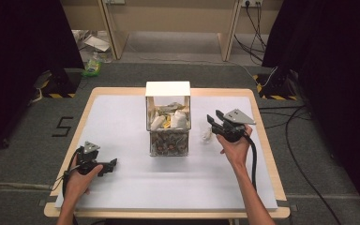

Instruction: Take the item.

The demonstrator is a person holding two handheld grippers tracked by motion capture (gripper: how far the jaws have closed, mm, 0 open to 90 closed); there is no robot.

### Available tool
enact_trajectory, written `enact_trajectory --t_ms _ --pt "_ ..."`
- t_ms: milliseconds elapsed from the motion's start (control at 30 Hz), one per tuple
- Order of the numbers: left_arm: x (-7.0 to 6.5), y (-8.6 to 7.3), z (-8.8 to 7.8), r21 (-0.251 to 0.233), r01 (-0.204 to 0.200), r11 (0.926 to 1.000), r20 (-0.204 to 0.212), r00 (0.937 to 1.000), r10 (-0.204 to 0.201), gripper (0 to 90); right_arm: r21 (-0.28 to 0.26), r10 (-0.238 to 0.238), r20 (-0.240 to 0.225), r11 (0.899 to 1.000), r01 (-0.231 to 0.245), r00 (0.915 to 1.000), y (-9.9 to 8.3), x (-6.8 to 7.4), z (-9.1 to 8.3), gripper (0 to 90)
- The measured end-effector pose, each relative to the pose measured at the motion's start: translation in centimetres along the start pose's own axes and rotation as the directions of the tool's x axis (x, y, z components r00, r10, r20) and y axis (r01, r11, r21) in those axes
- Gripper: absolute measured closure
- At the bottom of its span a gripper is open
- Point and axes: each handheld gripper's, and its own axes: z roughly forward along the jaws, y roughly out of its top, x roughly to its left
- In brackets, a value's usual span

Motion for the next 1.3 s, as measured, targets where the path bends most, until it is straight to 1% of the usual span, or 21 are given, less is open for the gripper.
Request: enact_trajectory --t_ms 67,133,267,433,600,667,933,1133,1300 --pt "0.0 0.0 0.0 0.000 0.000 1.0000 0.000 1.0000 0.000 0.0 0.000 0.009 0.002 1.000 -0.009 1.0000 0.2 0.0 -0.1 49.5" --pt "0.0 0.0 0.0 0.000 0.000 1.0000 0.000 1.0000 0.000 0.0 -0.003 0.014 0.008 1.000 -0.014 0.9999 0.2 0.0 -0.2 46.7" --pt "0.0 0.0 0.0 0.000 0.000 1.0000 0.000 1.0000 0.000 0.0 -0.004 0.027 0.012 1.000 -0.027 0.9996 0.4 0.0 -0.5 42.5" --pt "0.0 0.0 0.0 0.000 0.000 1.0000 0.000 1.0000 0.000 0.0 0.007 0.042 0.004 0.999 -0.042 0.9991 0.5 0.2 -0.9 37.5" --pt "0.0 0.0 0.0 0.000 0.000 1.0000 0.000 1.0000 0.000 0.0 0.014 0.044 -0.001 0.999 -0.044 0.9990 0.6 0.4 -1.2 35.3" --pt "0.0 0.0 0.0 0.000 0.000 1.0000 0.000 1.0000 0.000 0.0 0.008 0.045 0.001 0.999 -0.045 0.9990 0.7 0.4 -1.5 34.7" --pt "0.0 0.0 0.0 0.000 0.000 1.0000 0.000 1.0000 0.000 0.0 0.018 0.068 -0.006 0.998 -0.068 0.9976 0.9 0.5 -2.4 31.1" --pt "0.0 0.0 0.0 0.000 0.000 1.0000 0.000 1.0000 0.000 0.0 0.031 0.067 -0.006 0.997 -0.066 0.9978 0.6 0.7 -3.0 29.7" --pt "0.0 0.0 0.0 0.000 0.000 1.0000 0.000 1.0000 0.000 0.0 0.030 0.067 -0.007 0.997 -0.067 0.9977 0.2 0.5 -3.8 29.7"
